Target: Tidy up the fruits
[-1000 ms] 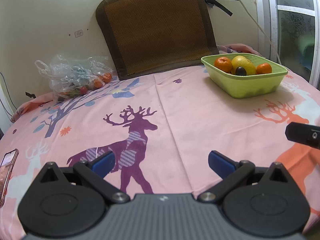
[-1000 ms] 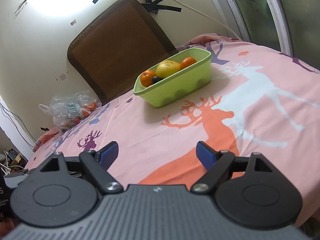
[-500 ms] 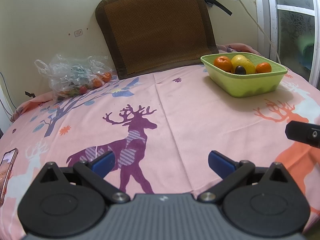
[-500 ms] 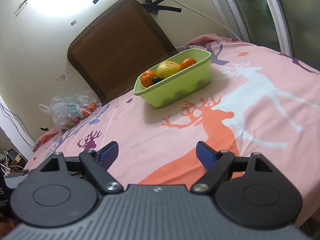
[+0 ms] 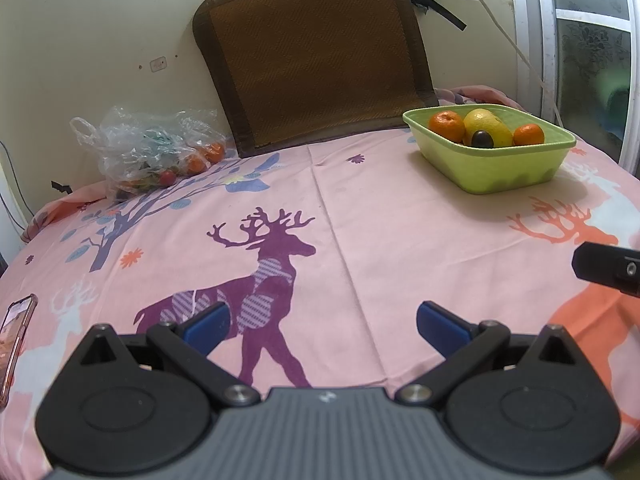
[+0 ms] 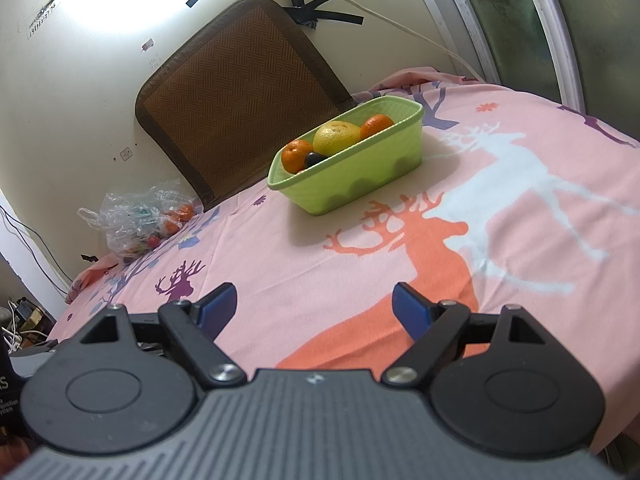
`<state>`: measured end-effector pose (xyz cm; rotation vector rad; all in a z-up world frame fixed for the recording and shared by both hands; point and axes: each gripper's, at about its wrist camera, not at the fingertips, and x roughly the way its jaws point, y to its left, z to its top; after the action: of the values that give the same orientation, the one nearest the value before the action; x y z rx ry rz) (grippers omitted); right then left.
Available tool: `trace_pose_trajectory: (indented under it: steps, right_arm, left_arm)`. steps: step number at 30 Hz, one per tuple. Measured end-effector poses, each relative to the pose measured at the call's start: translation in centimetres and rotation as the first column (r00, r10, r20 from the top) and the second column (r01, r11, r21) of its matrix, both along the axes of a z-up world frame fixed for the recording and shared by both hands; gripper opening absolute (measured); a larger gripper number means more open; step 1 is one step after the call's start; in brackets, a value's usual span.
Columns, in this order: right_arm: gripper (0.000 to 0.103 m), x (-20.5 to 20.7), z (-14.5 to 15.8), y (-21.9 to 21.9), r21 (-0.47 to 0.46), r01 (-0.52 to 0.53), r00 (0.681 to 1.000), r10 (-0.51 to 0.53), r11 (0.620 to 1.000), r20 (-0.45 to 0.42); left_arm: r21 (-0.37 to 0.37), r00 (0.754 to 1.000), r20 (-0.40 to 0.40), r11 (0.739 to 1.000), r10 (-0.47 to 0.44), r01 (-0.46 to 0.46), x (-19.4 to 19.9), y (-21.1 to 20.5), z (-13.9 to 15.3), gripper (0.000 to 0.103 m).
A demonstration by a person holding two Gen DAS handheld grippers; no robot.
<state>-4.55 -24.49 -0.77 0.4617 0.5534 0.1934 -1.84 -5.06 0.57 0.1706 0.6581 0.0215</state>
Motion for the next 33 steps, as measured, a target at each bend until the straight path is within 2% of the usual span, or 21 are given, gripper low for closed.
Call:
trace_pose_trajectory:
  steps: [33]
  right_arm:
    - [0.087,-0.36,0.16,-0.07,-0.012,0.0,1.0,0.0,1.0,0.015]
  left_arm:
    - [0.0,1.0,-0.017,1.0,0.026,-0.026,0.21,0.4,-0.11,0.103]
